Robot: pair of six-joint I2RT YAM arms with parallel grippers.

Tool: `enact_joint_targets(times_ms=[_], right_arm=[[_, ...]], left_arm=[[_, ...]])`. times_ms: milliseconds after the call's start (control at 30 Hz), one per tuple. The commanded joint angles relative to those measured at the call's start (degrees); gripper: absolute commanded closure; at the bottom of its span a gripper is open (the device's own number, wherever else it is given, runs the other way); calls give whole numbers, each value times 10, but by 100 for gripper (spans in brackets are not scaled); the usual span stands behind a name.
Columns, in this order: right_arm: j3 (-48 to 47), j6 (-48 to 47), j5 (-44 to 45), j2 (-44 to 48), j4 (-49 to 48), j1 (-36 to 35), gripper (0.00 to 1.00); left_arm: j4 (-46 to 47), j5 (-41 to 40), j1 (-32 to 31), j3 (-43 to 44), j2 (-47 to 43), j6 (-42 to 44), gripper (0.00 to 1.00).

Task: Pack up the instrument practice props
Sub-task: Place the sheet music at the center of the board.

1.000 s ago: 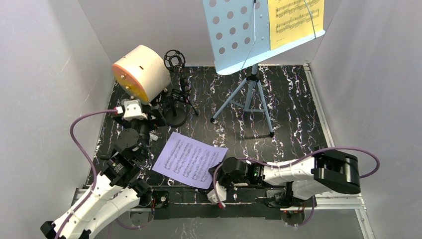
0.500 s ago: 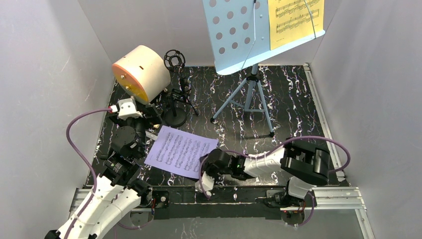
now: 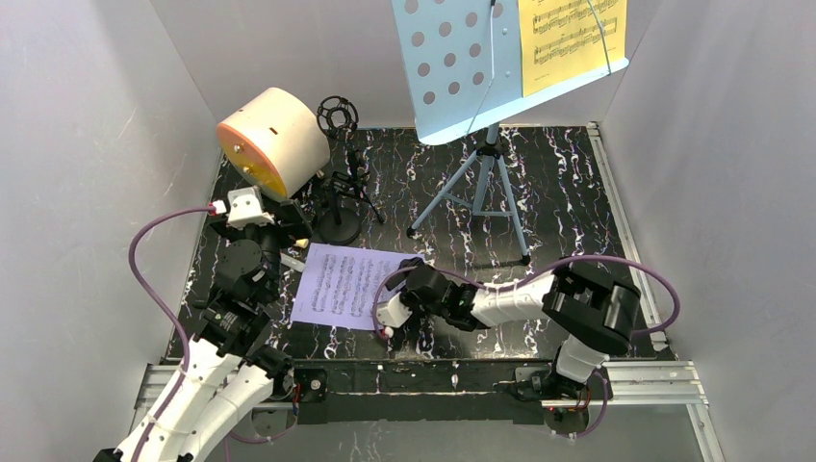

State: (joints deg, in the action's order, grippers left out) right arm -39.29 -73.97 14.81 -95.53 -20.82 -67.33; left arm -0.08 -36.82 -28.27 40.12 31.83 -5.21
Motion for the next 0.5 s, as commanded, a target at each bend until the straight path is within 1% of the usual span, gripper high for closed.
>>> enact_joint_targets(times_ms=[0,167,233,333,467], right_arm=[[7,110,55,40,40,16,19],[-7,220,70,83,92,32,15],[-12,246,75,95,121,33,13],[-3,246,96,112,142,34,9],[22,234,110,149,138,52,6]], left_arm=[[4,3,4,0,8,-6,2],[4,-4,5,-1,18,-11,2],[-12,1,6,2,25,-16,2],[-20,5,7,6,37,-24,2],[-25,2,8,6,47,-33,2]])
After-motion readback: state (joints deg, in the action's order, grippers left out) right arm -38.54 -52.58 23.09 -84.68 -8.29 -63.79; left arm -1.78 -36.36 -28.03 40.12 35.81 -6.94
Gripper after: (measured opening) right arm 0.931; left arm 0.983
